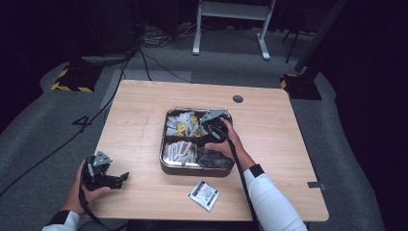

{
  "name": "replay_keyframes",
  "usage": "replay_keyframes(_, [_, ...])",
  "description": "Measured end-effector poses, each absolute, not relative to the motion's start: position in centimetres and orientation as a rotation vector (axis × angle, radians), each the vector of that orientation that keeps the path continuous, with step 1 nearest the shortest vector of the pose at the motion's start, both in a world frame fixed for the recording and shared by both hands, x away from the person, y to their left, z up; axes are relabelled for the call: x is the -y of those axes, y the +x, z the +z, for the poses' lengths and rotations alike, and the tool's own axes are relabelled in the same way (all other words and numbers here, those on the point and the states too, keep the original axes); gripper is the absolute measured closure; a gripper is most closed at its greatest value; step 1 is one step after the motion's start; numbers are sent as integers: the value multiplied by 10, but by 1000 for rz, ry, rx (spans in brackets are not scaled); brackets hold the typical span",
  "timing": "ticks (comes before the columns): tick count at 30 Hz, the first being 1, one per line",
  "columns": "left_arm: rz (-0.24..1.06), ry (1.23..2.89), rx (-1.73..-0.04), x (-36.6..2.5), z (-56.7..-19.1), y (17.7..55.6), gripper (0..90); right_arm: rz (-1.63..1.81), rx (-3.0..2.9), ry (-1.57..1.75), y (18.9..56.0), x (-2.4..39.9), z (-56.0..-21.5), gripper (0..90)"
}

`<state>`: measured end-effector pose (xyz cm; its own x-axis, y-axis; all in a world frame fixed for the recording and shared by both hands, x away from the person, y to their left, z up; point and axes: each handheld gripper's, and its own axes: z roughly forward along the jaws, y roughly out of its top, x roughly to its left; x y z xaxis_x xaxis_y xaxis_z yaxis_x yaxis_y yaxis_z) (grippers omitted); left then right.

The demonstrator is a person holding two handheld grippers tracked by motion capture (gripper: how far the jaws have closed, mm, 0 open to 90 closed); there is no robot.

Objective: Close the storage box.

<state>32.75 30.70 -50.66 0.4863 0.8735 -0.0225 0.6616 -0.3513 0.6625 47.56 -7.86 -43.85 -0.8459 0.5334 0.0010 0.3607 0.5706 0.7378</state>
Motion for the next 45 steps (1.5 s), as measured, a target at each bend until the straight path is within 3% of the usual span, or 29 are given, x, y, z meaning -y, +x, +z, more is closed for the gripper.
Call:
replay_keyframes(11, [450,2122,-1260,-307,-507,328,5,1104,-2590,694,471,82,-431,217])
replay_keyframes(45, [451,2122,-1260,-307,-507,327,5,1023,-2519,694,457,139,-404,247])
